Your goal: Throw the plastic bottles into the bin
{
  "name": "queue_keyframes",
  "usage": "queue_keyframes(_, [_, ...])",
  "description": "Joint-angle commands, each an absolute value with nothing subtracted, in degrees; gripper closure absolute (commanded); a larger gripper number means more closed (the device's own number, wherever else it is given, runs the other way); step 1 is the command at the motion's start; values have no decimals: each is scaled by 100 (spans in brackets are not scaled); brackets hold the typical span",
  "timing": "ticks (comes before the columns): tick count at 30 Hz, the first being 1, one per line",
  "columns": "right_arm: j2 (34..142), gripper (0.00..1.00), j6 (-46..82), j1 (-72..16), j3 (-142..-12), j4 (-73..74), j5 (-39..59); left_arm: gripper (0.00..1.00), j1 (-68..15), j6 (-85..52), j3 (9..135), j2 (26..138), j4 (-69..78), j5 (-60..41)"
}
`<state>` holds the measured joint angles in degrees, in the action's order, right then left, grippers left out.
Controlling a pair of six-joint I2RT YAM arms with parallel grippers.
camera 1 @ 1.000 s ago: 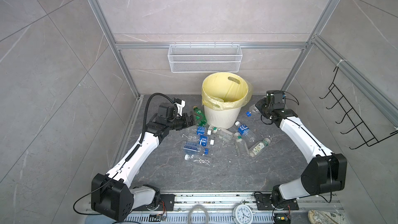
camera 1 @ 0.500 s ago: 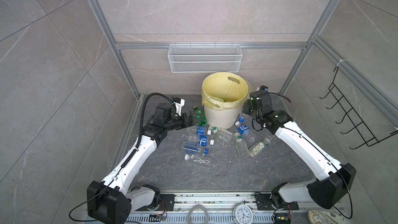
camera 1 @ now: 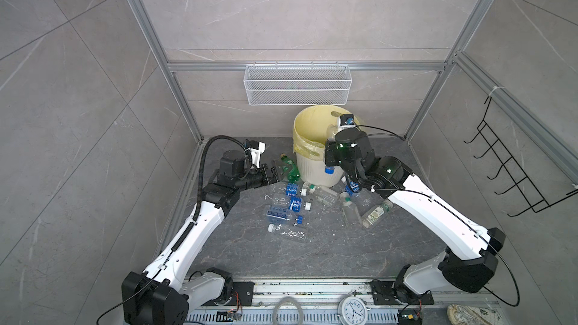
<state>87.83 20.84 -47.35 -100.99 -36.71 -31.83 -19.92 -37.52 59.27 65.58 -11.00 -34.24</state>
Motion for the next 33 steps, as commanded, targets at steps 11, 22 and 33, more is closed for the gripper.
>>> queue_keyframes(11, [10015,53,2272,-4817,-11651,-3856,-1890,6,-2127,-3408,5846,6434,-292,-4033])
queue_keyframes(22, [10505,53,3250,-4818,-11876,-3376,-1071,23,-2127,-3415,5667,6379,28,-3818])
queue_keyframes(33, [10556,53,3724,-4815,-11470,-2833,-570,48,-2120,-3355,5614,6329,7,-3574])
